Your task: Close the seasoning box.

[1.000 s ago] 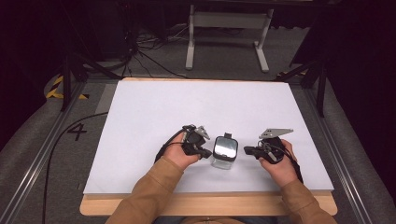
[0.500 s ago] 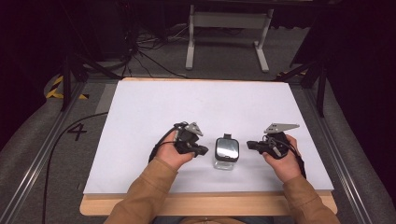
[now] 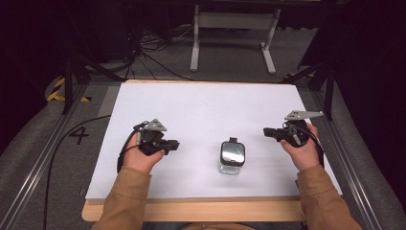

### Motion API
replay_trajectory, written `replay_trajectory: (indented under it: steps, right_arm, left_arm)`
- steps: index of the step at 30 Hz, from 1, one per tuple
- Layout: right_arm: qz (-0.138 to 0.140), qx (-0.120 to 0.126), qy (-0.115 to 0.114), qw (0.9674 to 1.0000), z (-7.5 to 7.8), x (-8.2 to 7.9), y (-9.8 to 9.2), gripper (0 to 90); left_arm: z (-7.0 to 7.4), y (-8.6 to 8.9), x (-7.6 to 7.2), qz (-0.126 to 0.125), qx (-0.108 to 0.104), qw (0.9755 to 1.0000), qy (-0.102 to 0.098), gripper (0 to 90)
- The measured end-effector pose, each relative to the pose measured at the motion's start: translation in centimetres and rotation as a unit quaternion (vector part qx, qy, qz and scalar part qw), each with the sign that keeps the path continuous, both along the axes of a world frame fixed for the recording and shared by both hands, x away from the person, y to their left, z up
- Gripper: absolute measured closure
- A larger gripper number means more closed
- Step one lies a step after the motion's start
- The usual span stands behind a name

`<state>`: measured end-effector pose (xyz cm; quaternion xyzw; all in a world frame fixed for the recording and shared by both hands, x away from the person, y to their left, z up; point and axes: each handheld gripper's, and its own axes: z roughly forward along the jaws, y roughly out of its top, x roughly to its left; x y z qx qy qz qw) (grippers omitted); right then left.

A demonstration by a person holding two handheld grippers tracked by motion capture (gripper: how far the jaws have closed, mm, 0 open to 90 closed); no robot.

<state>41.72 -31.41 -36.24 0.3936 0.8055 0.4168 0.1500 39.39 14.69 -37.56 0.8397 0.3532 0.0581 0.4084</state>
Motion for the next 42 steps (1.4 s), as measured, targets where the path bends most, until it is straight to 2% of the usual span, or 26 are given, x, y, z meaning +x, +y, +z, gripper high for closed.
replay_trajectory:
  steps: [3, 4, 6, 8, 9, 11, 14, 16, 17, 19, 21, 22, 23, 24, 25, 26, 27, 28, 29, 30, 31, 32, 34, 36, 38, 42]
  right_arm:
    - [-0.014, 0.007, -0.003, 0.9999, 0.0, 0.4, -1.2, 85.5]
    - [-0.018, 0.004, -0.004, 0.9998, 0.0, 0.4, -1.5, 84.5]
    - [-0.038, -0.006, -0.011, 0.9992, -0.1, 0.6, -2.5, 81.2]
    - [-0.057, -0.014, -0.011, 0.9982, -0.2, 0.7, -3.4, 79.3]
    - [-0.065, -0.024, -0.014, 0.9975, -0.4, 0.9, -3.9, 77.7]
    - [-0.077, -0.045, -0.014, 0.9959, -0.7, 1.0, -4.6, 75.9]
    - [-0.09, -0.044, -0.006, 0.9949, -1.6, 1.5, -6.1, 69.4]
    - [-0.096, -0.057, -0.003, 0.9937, -2.4, 1.8, -6.9, 66.5]
    - [-0.1, -0.062, 0.001, 0.9931, -2.7, 1.9, -7.3, 64.1]
    - [-0.094, -0.075, 0.009, 0.9928, -3.4, 2.2, -7.9, 57.2]
    - [-0.092, -0.079, 0.01, 0.9926, -4.1, 2.4, -8.4, 55.7]
    - [-0.093, -0.076, 0.014, 0.9927, -4.4, 2.4, -8.7, 53.5]
    - [-0.094, -0.073, 0.016, 0.9927, -4.7, 2.5, -8.9, 52.6]
    - [-0.098, -0.067, 0.018, 0.9928, -4.9, 2.6, -9.1, 52.8]
    - [-0.102, -0.06, 0.02, 0.9928, -5.1, 2.6, -9.2, 52.3]
    - [-0.105, -0.057, 0.02, 0.9927, -5.3, 2.7, -9.3, 51.5]
    - [-0.105, -0.055, 0.022, 0.9928, -5.5, 2.8, -9.3, 50.7]
    - [-0.104, -0.055, 0.027, 0.9927, -5.6, 2.9, -9.2, 50.1]
    - [-0.104, -0.055, 0.027, 0.9927, -5.6, 2.9, -9.2, 50.1]
    - [-0.105, -0.045, 0.055, 0.9919, -6.1, 3.0, -9.0, 49.4]
    - [-0.104, -0.044, 0.066, 0.9914, -6.3, 3.1, -8.7, 49.4]
    - [-0.099, -0.048, 0.068, 0.9916, -6.4, 3.1, -8.5, 49.4]
    - [-0.09, -0.056, 0.062, 0.9924, -6.7, 3.2, -7.9, 49.1]
    - [-0.089, -0.058, 0.06, 0.9926, -6.7, 3.2, -7.7, 48.2]
    - [-0.084, -0.062, 0.053, 0.9931, -6.8, 3.2, -7.5, 46.3]
    - [-0.082, -0.066, 0.052, 0.9931, -6.9, 3.2, -7.5, 46.3]
  left_arm:
    - [-0.1, 1.5, 0.3, 0.026, -0.002, 0.9997, -0.001, 81.4]
    - [-0.2, 2.2, 0.4, 0.036, -0.009, 0.9993, 0.004, 80.7]
    - [-0.4, 3.1, 0.6, 0.054, 0.001, 0.9986, 0.0, 78.6]
    - [-1.0, 3.8, 1.0, 0.077, 0.013, 0.9969, 0.006, 76.3]
    - [-1.1, 4.1, 1.1, 0.082, 0.021, 0.9964, 0.006, 74.9]
    - [-1.7, 4.8, 1.6, 0.091, 0.011, 0.9957, 0.012, 73.3]
    - [-2.5, 5.7, 2.1, 0.109, 0.012, 0.994, 0.004, 68.7]
    - [-3.0, 6.2, 2.4, 0.118, 0.02, 0.9928, -0.002, 64.7]
    - [-3.0, 6.2, 2.4, 0.118, 0.02, 0.9928, -0.002, 63.6]
    - [-3.8, 6.7, 2.7, 0.117, 0.04, 0.9922, -0.013, 61.7]
    - [-4.3, 6.9, 3.0, 0.107, 0.054, 0.9925, -0.023, 60.0]
    - [-4.4, 7.1, 3.1, 0.093, 0.058, 0.9939, -0.015, 58.7]
    - [-4.8, 7.0, 3.2, 0.093, 0.046, 0.9944, -0.02, 57.8]
    - [-5.0, 7.0, 3.2, 0.09, 0.041, 0.995, -0.014, 57.2]
    - [-5.2, 7.0, 3.4, 0.083, 0.041, 0.9955, -0.015, 56.2]
    - [-5.2, 6.9, 3.5, 0.076, 0.046, 0.996, -0.003, 54.8]
    - [-5.5, 6.8, 3.5, 0.074, 0.036, 0.9966, 0.002, 51.6]
    - [-5.7, 6.6, 3.6, 0.068, 0.03, 0.997, 0.019, 48.9]
    - [-5.7, 6.6, 3.6, 0.068, 0.03, 0.997, 0.019, 48.6]
    - [-5.9, 6.2, 3.7, 0.062, 0.037, 0.9968, 0.033, 48.7]
    - [-5.9, 6.2, 3.7, 0.062, 0.037, 0.9968, 0.033, 47.6]
    - [-5.9, 5.8, 3.8, 0.074, 0.039, 0.996, 0.031, 45.8]
    - [-5.9, 5.6, 3.8, 0.075, 0.04, 0.9956, 0.04, 40.8]
    - [-6.0, 5.6, 3.8, 0.074, 0.047, 0.9956, 0.034, 40.2]
    - [-6.0, 5.5, 3.8, 0.074, 0.051, 0.9953, 0.036, 39.2]
    - [-5.9, 5.3, 3.9, 0.077, 0.05, 0.9953, 0.032, 38.0]
